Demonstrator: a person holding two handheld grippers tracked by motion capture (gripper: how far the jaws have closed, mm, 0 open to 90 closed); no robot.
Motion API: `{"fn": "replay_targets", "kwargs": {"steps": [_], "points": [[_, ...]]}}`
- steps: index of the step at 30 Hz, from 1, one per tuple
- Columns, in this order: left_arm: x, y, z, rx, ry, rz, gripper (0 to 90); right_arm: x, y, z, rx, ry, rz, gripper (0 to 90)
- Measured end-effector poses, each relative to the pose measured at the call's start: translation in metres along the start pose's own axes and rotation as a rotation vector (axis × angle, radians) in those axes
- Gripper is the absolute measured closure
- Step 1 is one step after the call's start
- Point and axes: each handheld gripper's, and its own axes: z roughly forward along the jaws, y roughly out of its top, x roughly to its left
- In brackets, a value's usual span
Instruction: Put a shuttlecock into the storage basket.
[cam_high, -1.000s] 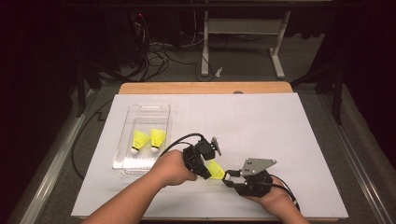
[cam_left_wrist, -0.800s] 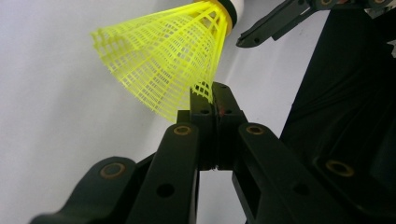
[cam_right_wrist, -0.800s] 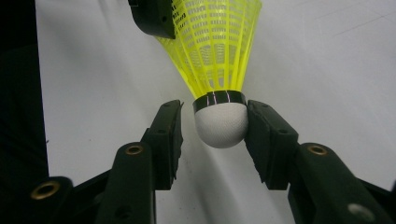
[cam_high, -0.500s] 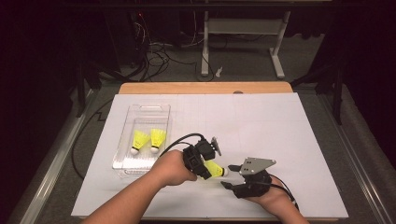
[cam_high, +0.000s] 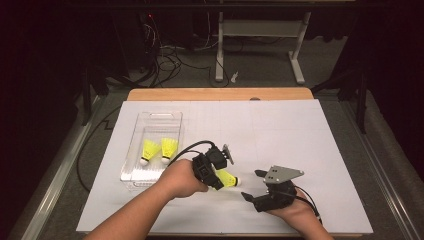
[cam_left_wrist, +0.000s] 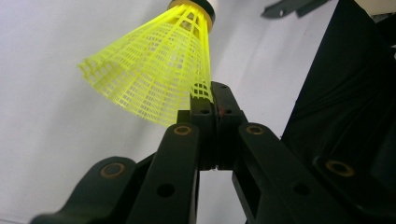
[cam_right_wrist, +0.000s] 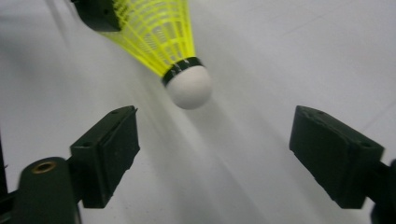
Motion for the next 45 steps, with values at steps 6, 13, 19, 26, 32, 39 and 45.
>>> {"fn": "replay_targets", "kwargs": {"steps": [6, 13, 19, 26, 32, 39, 45], "points": [[0.001, -0.003, -0.003, -0.015, 0.007, -0.01, 89.7, -0.009, -0.005, -0.01, -0.017, -0.054, 0.054, 7.6], [0.004, -0.008, -0.006, -0.006, 0.013, -0.023, 89.7, -0.022, -0.008, -0.026, -0.048, -0.115, 0.12, 0.5], [0.007, -0.012, -0.009, -0.009, 0.016, -0.033, 89.7, -0.03, -0.019, -0.042, -0.039, -0.184, 0.139, 0.5], [0.008, -0.014, -0.012, -0.007, 0.019, -0.038, 89.7, -0.032, -0.041, -0.046, -0.057, -0.207, 0.161, 0.4], [0.01, -0.017, -0.014, -0.01, 0.003, -0.05, 89.7, -0.032, -0.04, -0.046, -0.074, -0.214, 0.154, 0.4], [0.013, -0.02, -0.017, -0.002, 0.007, -0.056, 89.7, -0.029, -0.038, -0.044, -0.083, -0.213, 0.133, 0.4], [0.015, -0.024, -0.026, -0.009, 0.011, -0.067, 89.6, -0.032, -0.04, -0.047, -0.084, -0.218, 0.145, 0.5]]}}
